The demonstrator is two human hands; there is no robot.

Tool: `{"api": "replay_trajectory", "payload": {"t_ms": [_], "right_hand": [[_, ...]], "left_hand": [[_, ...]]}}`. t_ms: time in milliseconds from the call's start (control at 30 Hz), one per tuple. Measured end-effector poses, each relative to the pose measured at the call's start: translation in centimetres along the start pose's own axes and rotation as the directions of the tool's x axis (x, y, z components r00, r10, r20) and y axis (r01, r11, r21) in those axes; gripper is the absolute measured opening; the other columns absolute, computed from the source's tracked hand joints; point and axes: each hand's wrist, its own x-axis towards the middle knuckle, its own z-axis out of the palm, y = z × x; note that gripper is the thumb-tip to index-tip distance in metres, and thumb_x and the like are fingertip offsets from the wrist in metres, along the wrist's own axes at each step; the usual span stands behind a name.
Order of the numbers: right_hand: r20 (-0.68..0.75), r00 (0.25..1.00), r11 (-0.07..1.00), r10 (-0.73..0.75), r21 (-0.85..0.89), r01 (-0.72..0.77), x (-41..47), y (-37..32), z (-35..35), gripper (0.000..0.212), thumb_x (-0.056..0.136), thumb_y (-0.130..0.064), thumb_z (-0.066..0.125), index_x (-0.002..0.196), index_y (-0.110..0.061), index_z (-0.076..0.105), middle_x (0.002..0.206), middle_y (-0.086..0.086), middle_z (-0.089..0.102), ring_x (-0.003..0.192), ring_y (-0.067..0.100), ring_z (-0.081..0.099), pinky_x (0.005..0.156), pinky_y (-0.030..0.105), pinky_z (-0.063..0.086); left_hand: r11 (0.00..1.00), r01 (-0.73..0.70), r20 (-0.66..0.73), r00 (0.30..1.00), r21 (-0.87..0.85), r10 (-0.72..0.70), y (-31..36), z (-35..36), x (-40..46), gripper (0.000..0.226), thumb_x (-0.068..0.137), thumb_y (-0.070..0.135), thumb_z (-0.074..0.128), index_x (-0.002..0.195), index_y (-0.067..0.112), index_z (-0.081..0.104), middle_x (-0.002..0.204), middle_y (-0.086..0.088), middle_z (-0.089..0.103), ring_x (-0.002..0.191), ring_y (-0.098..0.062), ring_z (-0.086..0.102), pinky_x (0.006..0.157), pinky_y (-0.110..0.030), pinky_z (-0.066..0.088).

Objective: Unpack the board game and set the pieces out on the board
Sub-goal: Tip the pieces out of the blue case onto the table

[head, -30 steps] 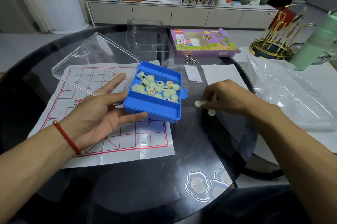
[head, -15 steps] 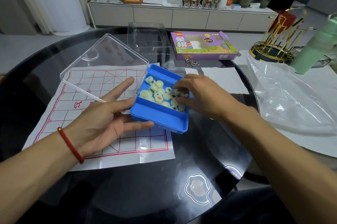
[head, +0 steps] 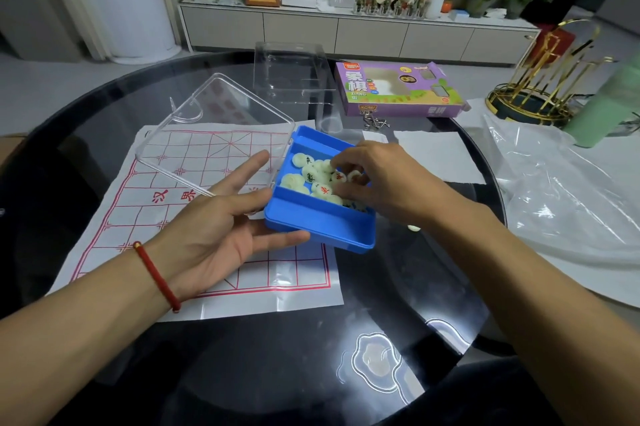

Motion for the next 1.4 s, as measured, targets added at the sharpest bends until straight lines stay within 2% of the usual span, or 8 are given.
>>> {"api": "replay_trajectory", "payload": {"t_ms": [200, 367, 567, 733, 900, 1133, 1267, 1400], "right_hand": [[-0.011, 0.999, 0.999, -0.038, 0.027, 0.039, 0.3, -0.8, 0.2, 0.037, 0.089, -0.027, 0.076, 0.123, -0.02, 0.066, 0.117, -0.002, 0.069, 0.093, 0.013, 0.06, 0.083, 0.03, 0.054], [-0.017, 0.999, 0.998, -0.05, 0.041, 0.051, 0.2, -0.6, 0.1, 0.028, 0.086, -0.024, 0.078, 0.111, -0.021, 0.068, 0.106, -0.004, 0.072, 0.094, 0.015, 0.065, 0.08, 0.032, 0.056], [-0.008, 0.997, 0.996, -0.075, 0.053, 0.075, 0.2, -0.2, -0.3, 0.027, 0.086, -0.024, 0.08, 0.111, -0.02, 0.071, 0.098, -0.009, 0.07, 0.08, 0.006, 0.062, 0.069, 0.01, 0.046], [-0.023, 0.992, 0.992, -0.121, 0.028, 0.122, 0.3, -0.3, 0.0, 0.021, 0.085, -0.024, 0.081, 0.102, -0.02, 0.07, 0.088, -0.013, 0.064, 0.075, 0.008, 0.059, 0.069, 0.02, 0.048], [-0.021, 0.991, 0.991, -0.13, 0.029, 0.13, 0.3, -0.2, 0.1, 0.019, 0.084, -0.02, 0.079, 0.1, -0.017, 0.068, 0.092, -0.004, 0.071, 0.078, 0.015, 0.062, 0.073, 0.033, 0.055], [0.02, 0.99, 0.989, -0.137, 0.064, 0.136, 0.4, -0.1, -0.1, 0.023, 0.085, -0.016, 0.078, 0.106, -0.017, 0.071, 0.096, -0.006, 0.071, 0.083, 0.013, 0.065, 0.076, 0.026, 0.055], [0.015, 0.988, 0.985, -0.156, 0.074, 0.154, 0.4, 0.0, -0.2, 0.022, 0.083, -0.016, 0.078, 0.103, -0.019, 0.072, 0.09, -0.012, 0.066, 0.08, 0.009, 0.063, 0.074, 0.024, 0.055], [-0.021, 0.991, 0.979, -0.134, 0.153, 0.136, 0.2, 0.6, -0.7, 0.02, 0.082, -0.016, 0.08, 0.1, -0.02, 0.072, 0.089, -0.012, 0.071, 0.079, 0.007, 0.065, 0.072, 0.022, 0.054]], "left_hand": [[0.999, 0.02, 0.032, 0.999, 0.031, -0.021, -0.3, 0.1, 0.0, 0.066, 0.087, 0.002, 0.055, 0.145, 0.032, 0.048, 0.121, -0.02, 0.07, 0.104, -0.045, 0.069, 0.077, -0.06, 0.058], [1.0, 0.019, 0.038, 0.999, 0.024, -0.02, -0.3, 0.1, 0.0, 0.068, 0.083, 0.003, 0.056, 0.144, 0.032, 0.049, 0.12, -0.02, 0.07, 0.104, -0.045, 0.069, 0.075, -0.059, 0.059], [1.0, 0.015, 0.03, 0.999, 0.018, -0.015, -0.3, 0.2, 0.0, 0.062, 0.089, 0.001, 0.054, 0.144, 0.031, 0.05, 0.119, -0.019, 0.07, 0.103, -0.044, 0.07, 0.074, -0.058, 0.059], [1.0, 0.02, 0.033, 0.999, 0.021, -0.021, -0.3, 0.2, 0.0, 0.067, 0.084, 0.003, 0.056, 0.145, 0.031, 0.049, 0.12, -0.019, 0.07, 0.104, -0.044, 0.069, 0.075, -0.058, 0.059], [1.0, 0.025, 0.033, 0.999, 0.016, -0.025, -0.5, 0.2, 0.0, 0.071, 0.08, 0.004, 0.057, 0.145, 0.031, 0.048, 0.118, -0.019, 0.071, 0.105, -0.045, 0.069, 0.077, -0.06, 0.058], [1.0, 0.027, 0.032, 0.999, 0.012, -0.028, -0.7, 0.5, 0.0, 0.072, 0.08, 0.003, 0.058, 0.146, 0.031, 0.047, 0.117, -0.019, 0.071, 0.105, -0.046, 0.068, 0.077, -0.061, 0.057], [0.999, 0.034, 0.018, 0.999, 0.005, -0.034, -0.6, 0.4, 0.1, 0.07, 0.081, 0.003, 0.058, 0.145, 0.031, 0.049, 0.117, -0.019, 0.071, 0.105, -0.045, 0.069, 0.077, -0.061, 0.057], [0.999, 0.032, 0.003, 0.999, -0.012, -0.032, -0.6, 0.4, 0.2, 0.061, 0.093, 0.0, 0.052, 0.145, 0.031, 0.049, 0.119, -0.019, 0.07, 0.105, -0.045, 0.069, 0.075, -0.06, 0.058]]}}
